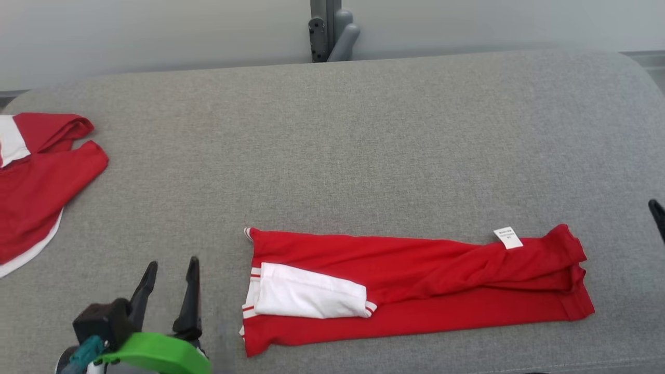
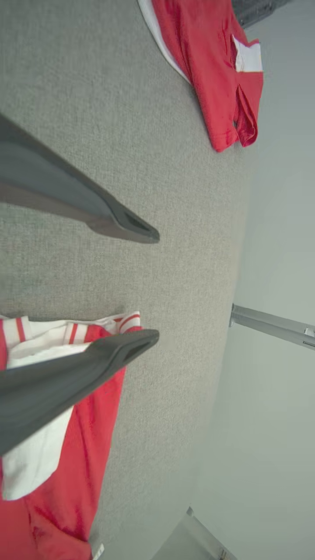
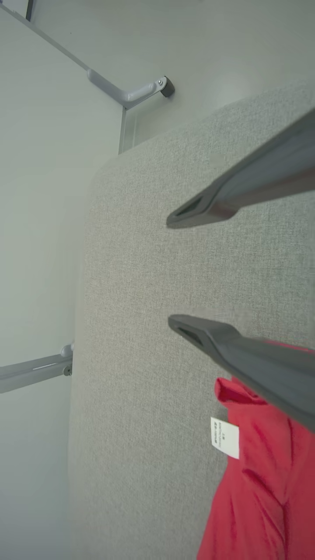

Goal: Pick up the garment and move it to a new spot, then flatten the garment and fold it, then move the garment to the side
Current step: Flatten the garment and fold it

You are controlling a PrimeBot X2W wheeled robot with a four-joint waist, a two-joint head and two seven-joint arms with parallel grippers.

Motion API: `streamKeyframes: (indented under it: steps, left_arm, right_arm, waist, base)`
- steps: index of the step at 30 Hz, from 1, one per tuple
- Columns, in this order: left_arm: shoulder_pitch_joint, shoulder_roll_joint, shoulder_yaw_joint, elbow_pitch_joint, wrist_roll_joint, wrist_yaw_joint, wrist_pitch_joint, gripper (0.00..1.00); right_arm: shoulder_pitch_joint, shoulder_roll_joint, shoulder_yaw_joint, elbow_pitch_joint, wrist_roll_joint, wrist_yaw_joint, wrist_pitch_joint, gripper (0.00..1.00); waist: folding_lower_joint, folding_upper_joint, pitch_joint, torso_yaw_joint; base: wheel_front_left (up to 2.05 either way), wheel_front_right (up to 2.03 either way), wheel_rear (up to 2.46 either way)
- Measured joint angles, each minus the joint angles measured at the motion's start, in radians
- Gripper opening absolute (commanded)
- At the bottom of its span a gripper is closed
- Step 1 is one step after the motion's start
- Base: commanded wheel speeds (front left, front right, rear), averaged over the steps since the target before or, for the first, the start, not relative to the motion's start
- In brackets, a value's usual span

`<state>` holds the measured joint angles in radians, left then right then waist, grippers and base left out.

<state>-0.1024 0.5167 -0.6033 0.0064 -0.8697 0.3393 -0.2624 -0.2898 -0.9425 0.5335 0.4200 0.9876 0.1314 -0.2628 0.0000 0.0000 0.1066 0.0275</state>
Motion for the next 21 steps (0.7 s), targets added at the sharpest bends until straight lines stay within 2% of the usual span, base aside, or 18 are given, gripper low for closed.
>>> streamKeyframes:
  steps: [3,7,10,13,15,16,21]
  left_arm:
    - [0.089,-0.043,0.087,-0.007,0.102,-0.018,0.0,1.0]
    - [0.146,-0.104,0.167,0.002,0.271,-0.08,-0.002,1.0]
    - [0.208,-0.162,0.228,0.036,0.335,-0.131,-0.002,1.0]
    - [0.236,-0.206,0.295,0.059,0.398,-0.189,-0.002,1.0]
    - [0.259,-0.232,0.344,0.074,0.436,-0.232,-0.002,1.0]
    - [0.259,-0.232,0.344,0.074,0.436,-0.232,-0.002,1.0]
    - [0.286,-0.294,0.452,0.1,0.518,-0.323,-0.002,1.0]
  right_arm:
    - [0.127,0.103,-0.161,-0.002,-0.113,0.0,0.0,1.0]
    - [0.273,0.247,-0.361,-0.02,-0.282,0.0,0.0,1.0]
    - [0.345,0.369,-0.5,-0.028,-0.443,0.0,0.0,1.0]
    - [0.376,0.504,-0.633,-0.086,-0.553,0.0,0.0,1.0]
    - [0.395,0.575,-0.682,-0.113,-0.635,0.0,0.0,1.0]
    - [0.395,0.575,-0.682,-0.113,-0.635,0.0,0.0,1.0]
    - [0.404,0.67,-0.684,-0.187,-0.748,0.0,0.0,1.0]
  waist:
    - [0.0,0.0,-0.026,0.015]
    - [0.0,0.0,-0.06,0.039]
    - [0.0,0.0,-0.088,0.054]
    - [0.0,0.0,-0.109,0.07]
    - [0.0,0.0,-0.119,0.079]
    - [0.0,0.0,-0.119,0.079]
    - [0.0,0.0,-0.131,0.081]
  base:
    - [0.0,0.0,0.0]
    - [0.0,0.0,0.0]
    - [0.0,0.0,0.0]
    - [0.0,0.0,0.0]
    - [0.0,0.0,0.0]
    - [0.0,0.0,0.0]
    - [0.0,0.0,0.0]
